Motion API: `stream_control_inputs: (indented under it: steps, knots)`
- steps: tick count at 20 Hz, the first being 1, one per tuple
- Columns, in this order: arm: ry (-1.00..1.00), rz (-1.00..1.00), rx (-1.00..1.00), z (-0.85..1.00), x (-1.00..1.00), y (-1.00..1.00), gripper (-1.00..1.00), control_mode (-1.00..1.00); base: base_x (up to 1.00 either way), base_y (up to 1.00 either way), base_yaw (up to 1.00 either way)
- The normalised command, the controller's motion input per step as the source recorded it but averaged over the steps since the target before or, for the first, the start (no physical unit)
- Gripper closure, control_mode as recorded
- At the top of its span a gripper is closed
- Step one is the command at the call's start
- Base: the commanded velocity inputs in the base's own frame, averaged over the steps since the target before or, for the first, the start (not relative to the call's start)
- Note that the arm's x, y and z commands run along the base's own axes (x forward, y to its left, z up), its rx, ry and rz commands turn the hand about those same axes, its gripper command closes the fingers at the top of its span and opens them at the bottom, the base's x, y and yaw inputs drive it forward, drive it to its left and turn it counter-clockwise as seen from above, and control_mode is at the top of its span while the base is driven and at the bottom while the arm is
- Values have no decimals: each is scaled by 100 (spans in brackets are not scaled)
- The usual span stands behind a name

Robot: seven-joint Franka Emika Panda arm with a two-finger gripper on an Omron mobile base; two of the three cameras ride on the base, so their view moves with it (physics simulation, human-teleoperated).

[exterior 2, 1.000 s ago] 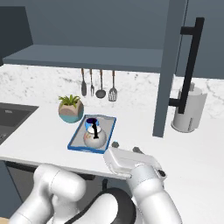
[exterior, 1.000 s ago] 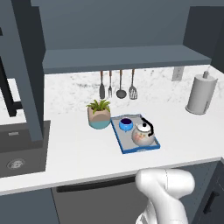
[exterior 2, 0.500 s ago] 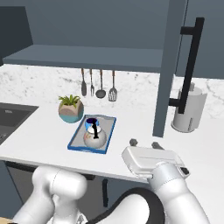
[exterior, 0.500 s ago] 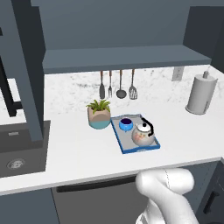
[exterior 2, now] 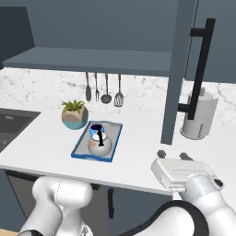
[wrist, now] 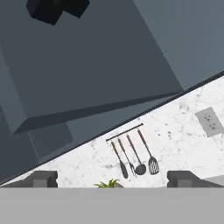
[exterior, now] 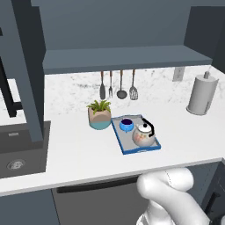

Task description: Pick the kettle from the counter and place it on the tray. Then pick the mug from the cabinet and place it on the tray. Then close the cabinet doors.

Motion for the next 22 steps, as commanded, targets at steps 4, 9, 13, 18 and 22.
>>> stream_control_inputs:
  steps: [4, 9, 13, 18, 22]
  knots:
    - [0, 1, 0, -5, 32, -57, -100, -100, 0, 0, 0]
    - [0, 7, 0, 1, 34, -54, -100, -100, 0, 0, 0]
    - [0, 14, 0, 19, 34, -15, -100, -100, 0, 0, 0]
    - [-1, 22, 0, 33, 17, 2, -100, -100, 0, 0, 0]
    - [0, 20, 0, 40, 17, 12, -100, -100, 0, 0, 0]
